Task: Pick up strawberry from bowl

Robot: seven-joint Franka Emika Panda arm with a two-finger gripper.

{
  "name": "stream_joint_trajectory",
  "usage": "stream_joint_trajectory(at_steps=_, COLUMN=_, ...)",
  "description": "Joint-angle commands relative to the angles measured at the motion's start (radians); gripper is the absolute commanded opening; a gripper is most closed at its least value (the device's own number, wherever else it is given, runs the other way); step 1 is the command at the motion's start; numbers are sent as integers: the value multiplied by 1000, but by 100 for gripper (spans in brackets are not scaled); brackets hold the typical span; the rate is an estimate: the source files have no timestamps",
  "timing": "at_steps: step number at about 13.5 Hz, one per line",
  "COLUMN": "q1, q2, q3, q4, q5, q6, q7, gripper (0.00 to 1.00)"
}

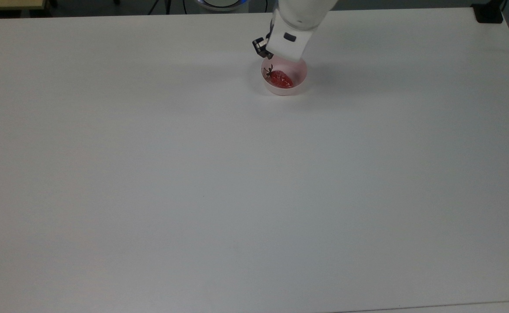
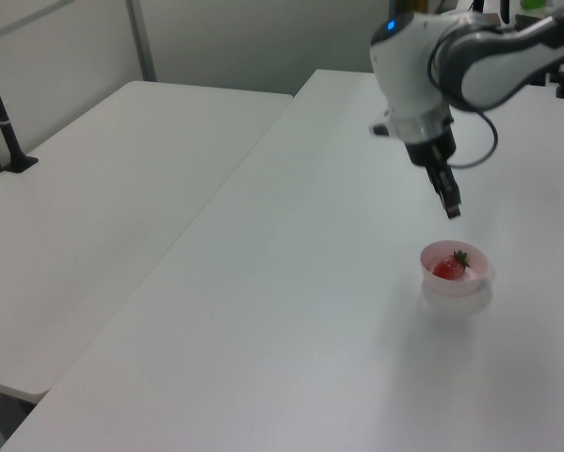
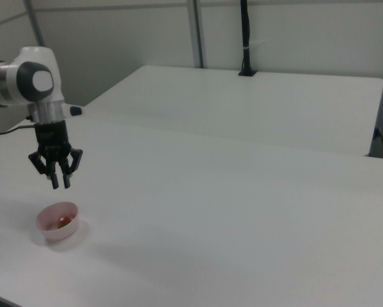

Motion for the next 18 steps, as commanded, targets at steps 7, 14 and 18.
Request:
stream_joint_trajectory(at_steps=7, q1=61, q2=66, q3=-2, q4=-73, q5=4, q6=78, q7=-31, gripper=54)
stream_joint_trajectory(at_steps=14, q1=84, q2=98, q3=-2, q4=-131, q5=-47, q6=161, q7=-29, gripper=62)
stream_joint_trajectory(at_steps=18, q1=82, q2=98, q3=-2, q4=-151, q5=-76, q6=172, q7=-34, gripper=83)
